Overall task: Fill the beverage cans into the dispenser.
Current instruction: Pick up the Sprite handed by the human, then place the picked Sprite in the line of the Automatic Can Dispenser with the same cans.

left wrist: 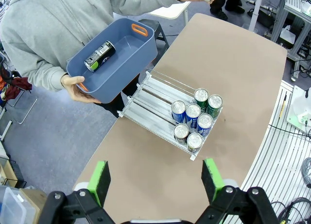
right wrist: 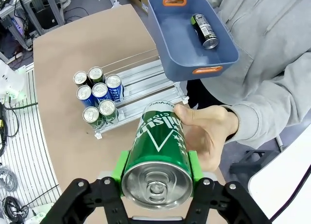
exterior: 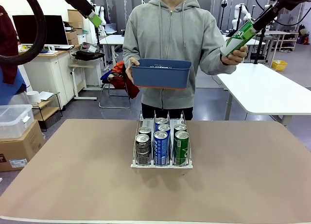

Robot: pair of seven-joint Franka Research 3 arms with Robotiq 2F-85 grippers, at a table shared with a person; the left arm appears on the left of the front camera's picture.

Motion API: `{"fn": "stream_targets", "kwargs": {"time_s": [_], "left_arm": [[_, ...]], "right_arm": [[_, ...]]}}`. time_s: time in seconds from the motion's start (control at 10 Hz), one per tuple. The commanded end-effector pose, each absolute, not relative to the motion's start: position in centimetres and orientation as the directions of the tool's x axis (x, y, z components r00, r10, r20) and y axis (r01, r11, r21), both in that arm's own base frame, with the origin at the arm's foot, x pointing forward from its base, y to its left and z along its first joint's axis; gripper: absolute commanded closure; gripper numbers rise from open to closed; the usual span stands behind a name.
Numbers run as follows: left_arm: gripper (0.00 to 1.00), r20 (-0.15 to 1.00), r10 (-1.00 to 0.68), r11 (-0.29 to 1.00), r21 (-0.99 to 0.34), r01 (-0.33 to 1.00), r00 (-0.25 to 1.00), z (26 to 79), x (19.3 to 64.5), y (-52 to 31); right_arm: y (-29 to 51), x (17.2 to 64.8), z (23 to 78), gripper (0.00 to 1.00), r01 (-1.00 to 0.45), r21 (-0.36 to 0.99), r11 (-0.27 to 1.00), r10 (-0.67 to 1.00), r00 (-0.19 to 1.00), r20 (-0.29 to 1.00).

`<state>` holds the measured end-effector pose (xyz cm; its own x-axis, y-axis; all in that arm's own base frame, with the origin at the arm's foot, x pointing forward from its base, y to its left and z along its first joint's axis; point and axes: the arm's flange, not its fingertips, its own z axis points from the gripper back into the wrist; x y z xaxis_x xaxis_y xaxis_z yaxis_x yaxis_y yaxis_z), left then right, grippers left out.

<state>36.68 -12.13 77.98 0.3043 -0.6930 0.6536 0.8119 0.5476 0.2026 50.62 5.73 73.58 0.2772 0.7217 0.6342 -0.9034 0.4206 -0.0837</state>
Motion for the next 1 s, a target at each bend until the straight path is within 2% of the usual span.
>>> {"fn": "stream_targets", "kwargs": {"time_s": [0.0,0.9], "left_arm": [[0.00,0.655,-0.690,0.549,0.197,0.812,0.307,77.91,36.72,-11.94],[0.00,0.655,-0.690,0.549,0.197,0.812,0.307,77.91,36.72,-11.94]], "right_arm": [[6.56,49.91,73.26,1.00,-0.901,-0.105,0.422,0.712,0.258,0.653],[5.73,50.62,73.58,1.00,-0.903,-0.084,0.421,0.722,0.277,0.634]]}}
